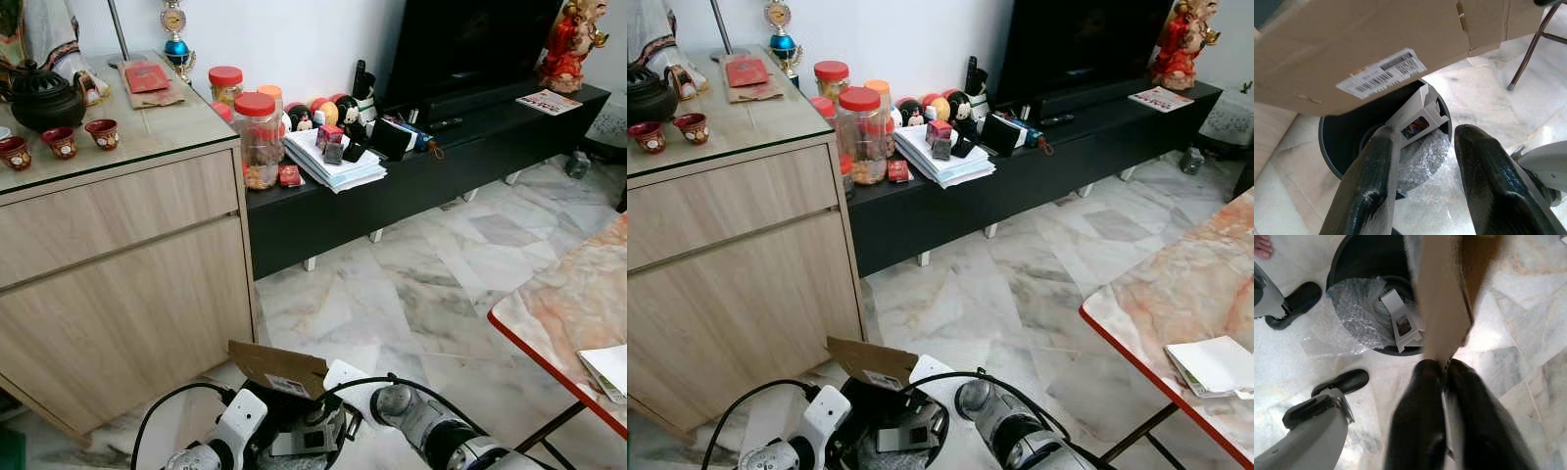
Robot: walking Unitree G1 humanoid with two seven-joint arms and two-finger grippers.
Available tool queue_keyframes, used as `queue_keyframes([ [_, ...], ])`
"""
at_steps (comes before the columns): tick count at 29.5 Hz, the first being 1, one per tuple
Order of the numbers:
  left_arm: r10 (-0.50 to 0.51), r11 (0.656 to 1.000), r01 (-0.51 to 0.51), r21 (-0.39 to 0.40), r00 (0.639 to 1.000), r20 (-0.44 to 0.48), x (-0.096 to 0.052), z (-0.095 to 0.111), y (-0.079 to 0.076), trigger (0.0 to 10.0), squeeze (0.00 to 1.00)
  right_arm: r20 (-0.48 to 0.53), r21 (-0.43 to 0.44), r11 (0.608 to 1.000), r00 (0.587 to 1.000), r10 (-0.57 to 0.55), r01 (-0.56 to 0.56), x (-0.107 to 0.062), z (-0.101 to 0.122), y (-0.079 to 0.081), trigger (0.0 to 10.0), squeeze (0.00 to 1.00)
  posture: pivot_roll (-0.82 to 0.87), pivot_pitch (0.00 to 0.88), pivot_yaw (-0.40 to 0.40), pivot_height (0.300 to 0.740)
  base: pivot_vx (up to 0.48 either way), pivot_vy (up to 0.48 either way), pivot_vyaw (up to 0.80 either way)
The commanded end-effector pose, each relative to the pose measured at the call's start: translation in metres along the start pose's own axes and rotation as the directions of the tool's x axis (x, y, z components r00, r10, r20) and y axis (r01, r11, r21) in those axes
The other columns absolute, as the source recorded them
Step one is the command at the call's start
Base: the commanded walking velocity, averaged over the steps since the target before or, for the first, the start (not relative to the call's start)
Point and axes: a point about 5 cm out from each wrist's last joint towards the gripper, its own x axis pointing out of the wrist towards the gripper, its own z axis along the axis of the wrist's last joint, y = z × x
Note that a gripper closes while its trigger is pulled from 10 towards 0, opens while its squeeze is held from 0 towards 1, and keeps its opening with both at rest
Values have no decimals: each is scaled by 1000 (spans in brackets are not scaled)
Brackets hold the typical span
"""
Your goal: Picking trash to rubbish bin
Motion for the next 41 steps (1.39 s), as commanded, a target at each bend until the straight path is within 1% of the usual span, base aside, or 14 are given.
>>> queue_keyframes([
  [1, -6, 1000, 6, -10, 1000, -3, 0, 0, -1, 10000, 0, 0, -9, 1000, 1000, -8, 8, -1, 1, -3, 10000, 1000, 6, 78, -108, 740, 0, 0, 0],
  [10, -5, 1000, 5, -10, 1000, -9, 0, 0, -1, 10000, 0, -3, -21, 999, 1000, -27, 27, -1, 0, -5, 10000, 1000, 6, 76, -108, 740, 0, 0, 0],
  [11, -3, 1000, 3, -10, 1000, -10, 0, 0, -1, 10000, 0, -2, -19, 999, 1000, -28, 28, -1, 1, -5, 10000, 0, 6, 76, -108, 740, 0, 0, 0],
  [15, 7, 1000, -7, -11, 1000, -11, 0, 0, 0, 10000, 0, 9, -9, 999, 999, -39, 40, -1, 1, -6, 10000, 0, 6, 78, -109, 740, 0, 0, 0],
  [19, 133, 991, -133, -2, 991, -30, -2, -3, 11, 10000, 0, 155, 81, 994, 984, -85, 73, -4, 16, -12, 10000, 0, 7, 78, -109, 740, 0, 0, 0],
  [22, 313, 946, -315, -71, 949, -38, -7, -6, 27, 10000, 0, 240, 212, 975, 964, -116, 64, -7, 17, -17, 10000, 0, 8, 74, -108, 740, 0, 0, 0],
  [23, 382, 915, -386, -115, 922, -56, -10, -10, 33, 10000, 0, 253, 283, 956, 955, -155, 81, -10, 11, -24, 10000, 0, 6, 72, -108, 740, 0, 0, 0],
  [24, 382, 915, -386, -115, 922, -56, -10, -10, 33, 10000, 0, 253, 283, 956, 955, -155, 81, -10, 11, -24, 10000, 0, 6, 72, -108, 740, 0, 0, 0],
  [29, 474, 854, -498, -150, 864, -173, -19, -30, 35, 10000, 0, 195, 549, 827, 944, -266, 120, -18, -24, -41, 10000, 0, -13, 70, -105, 740, 0, 0, 0],
  [30, 474, 854, -498, -150, 864, -173, -19, -30, 35, 10000, 0, 195, 549, 827, 944, -266, 120, -18, -24, -41, 10000, 0, -13, 70, -105, 740, 0, 0, 0],
  [33, 487, 835, -527, -161, 842, -231, -23, -41, 31, 10000, 0, 106, 682, 715, 947, -304, 153, -22, -53, -43, 10000, 0, -12, 69, -106, 740, 0, 0, 0],
  [35, 488, 833, -531, -158, 839, -241, -23, -43, 29, 10000, 0, 87, 715, 682, 947, -309, 157, -22, -60, -43, 10000, 0, -12, 69, -106, 740, 0, 0, 0],
  [37, 499, 821, -552, -145, 818, -285, -28, -53, 26, 10000, 0, 13, 787, 588, 948, -318, 187, -24, -85, -35, 10000, 0, -12, 69, -106, 740, 0, 0, 0],
  [41, 517, 798, -589, -129, 779, -355, -36, -67, 21, 10000, 0, -23, 849, 495, 950, -311, 183, -23, -109, -17, 10000, 0, -12, 64, -104, 740, 0, 0, 0],
])
